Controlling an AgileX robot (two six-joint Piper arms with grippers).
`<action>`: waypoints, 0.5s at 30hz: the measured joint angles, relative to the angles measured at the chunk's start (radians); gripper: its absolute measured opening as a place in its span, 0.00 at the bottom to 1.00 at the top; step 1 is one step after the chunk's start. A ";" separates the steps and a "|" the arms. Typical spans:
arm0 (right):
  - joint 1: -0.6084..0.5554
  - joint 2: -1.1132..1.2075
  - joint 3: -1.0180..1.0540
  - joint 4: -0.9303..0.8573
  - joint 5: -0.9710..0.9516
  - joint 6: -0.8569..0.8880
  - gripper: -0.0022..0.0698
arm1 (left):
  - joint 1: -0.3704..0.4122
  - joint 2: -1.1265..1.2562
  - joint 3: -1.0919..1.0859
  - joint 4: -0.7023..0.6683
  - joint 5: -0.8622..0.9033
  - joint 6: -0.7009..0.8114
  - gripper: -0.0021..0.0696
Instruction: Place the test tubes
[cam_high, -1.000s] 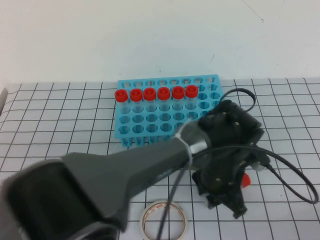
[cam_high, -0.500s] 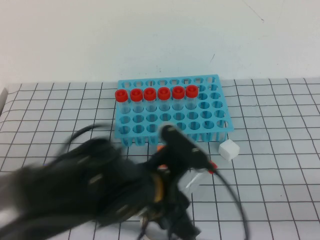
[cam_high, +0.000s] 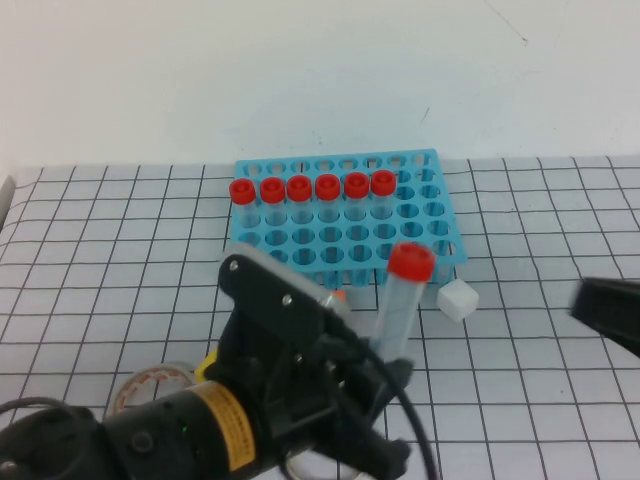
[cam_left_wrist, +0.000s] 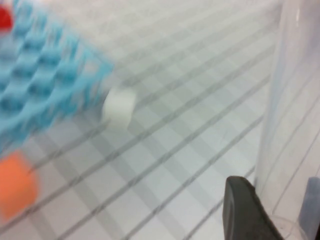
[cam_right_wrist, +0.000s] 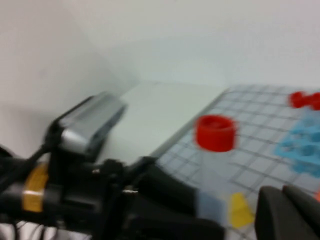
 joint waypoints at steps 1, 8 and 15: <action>0.022 0.043 -0.031 0.000 0.025 -0.006 0.03 | 0.000 0.011 0.000 -0.015 -0.043 0.000 0.33; 0.189 0.231 -0.222 0.000 -0.022 -0.039 0.03 | 0.082 0.077 0.001 -0.120 -0.211 0.002 0.33; 0.273 0.349 -0.368 0.000 -0.121 -0.125 0.38 | 0.168 0.079 0.037 -0.162 -0.310 0.002 0.33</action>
